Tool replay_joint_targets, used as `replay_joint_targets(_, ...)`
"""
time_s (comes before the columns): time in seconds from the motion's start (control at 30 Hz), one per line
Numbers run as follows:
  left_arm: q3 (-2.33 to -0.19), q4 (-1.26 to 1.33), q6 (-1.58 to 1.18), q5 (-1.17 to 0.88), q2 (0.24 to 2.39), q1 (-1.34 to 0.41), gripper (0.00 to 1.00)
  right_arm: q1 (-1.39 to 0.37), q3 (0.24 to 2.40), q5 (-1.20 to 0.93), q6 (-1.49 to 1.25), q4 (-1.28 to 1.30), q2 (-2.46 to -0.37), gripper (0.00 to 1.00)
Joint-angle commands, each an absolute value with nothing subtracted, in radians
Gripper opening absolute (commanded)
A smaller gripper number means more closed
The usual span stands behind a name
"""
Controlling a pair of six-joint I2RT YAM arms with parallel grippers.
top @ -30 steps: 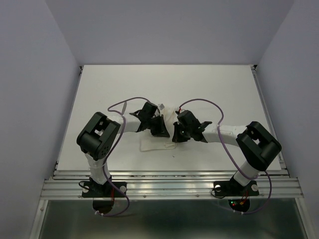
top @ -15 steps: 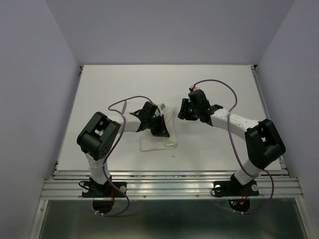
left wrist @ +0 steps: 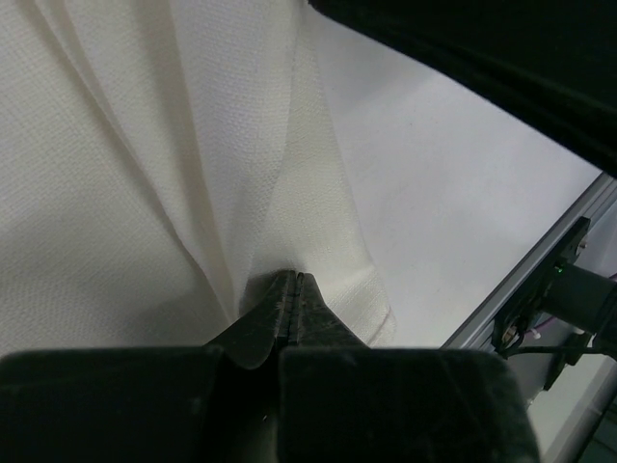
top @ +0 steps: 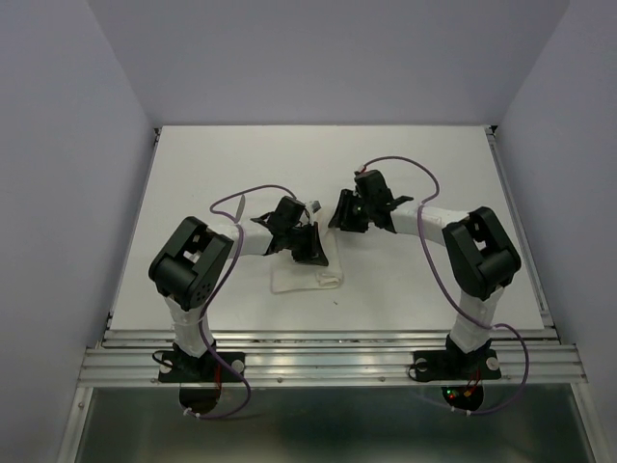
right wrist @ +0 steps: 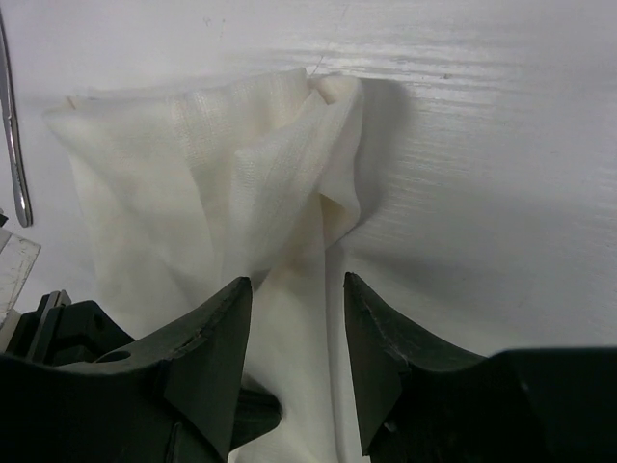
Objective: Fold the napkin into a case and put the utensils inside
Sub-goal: Fold the lower triangle-folded napkin at the center of the board.
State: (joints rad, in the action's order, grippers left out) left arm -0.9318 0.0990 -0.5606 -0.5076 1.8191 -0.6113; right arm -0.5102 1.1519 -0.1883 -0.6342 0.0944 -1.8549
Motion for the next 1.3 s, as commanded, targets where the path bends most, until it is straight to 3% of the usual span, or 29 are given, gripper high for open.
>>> replay_joint_targets(0.0,-0.939,0.028,-0.514,-0.48,1.833,-0.612,0.0,-0.511,1.175,-0.247,-0.664,-0.026,-1.856,0.46)
replay_joint_targets(0.57,-0.93,0.034,-0.506,-0.485,1.838,-0.612,0.0,-0.511,1.247,-0.219,-0.701,-0.051,-1.927,0.29)
replay_joint_targets(0.73,-0.934,0.038,-0.509,-0.486,1.836,-0.612,0.0,-0.511,1.226,-0.204,-0.706,-0.052,-1.908,0.34)
replay_joint_targets(0.87,-0.933,0.043,-0.511,-0.489,1.835,-0.612,0.0,-0.511,1.197,-0.173,-0.707,-0.054,-1.884,0.5)
replay_joint_targets(1.03,-0.928,0.044,-0.508,-0.488,1.838,-0.612,0.0,-0.511,1.17,-0.225,-0.738,-0.097,-1.896,0.52)
replay_joint_targets(1.13,-0.925,0.049,-0.511,-0.489,1.836,-0.612,0.0,-0.511,1.166,-0.235,-0.746,-0.106,-1.908,0.51)
replay_joint_targets(1.27,-0.922,0.051,-0.509,-0.489,1.832,-0.612,0.0,-0.511,1.16,-0.226,-0.744,-0.118,-1.893,0.37)
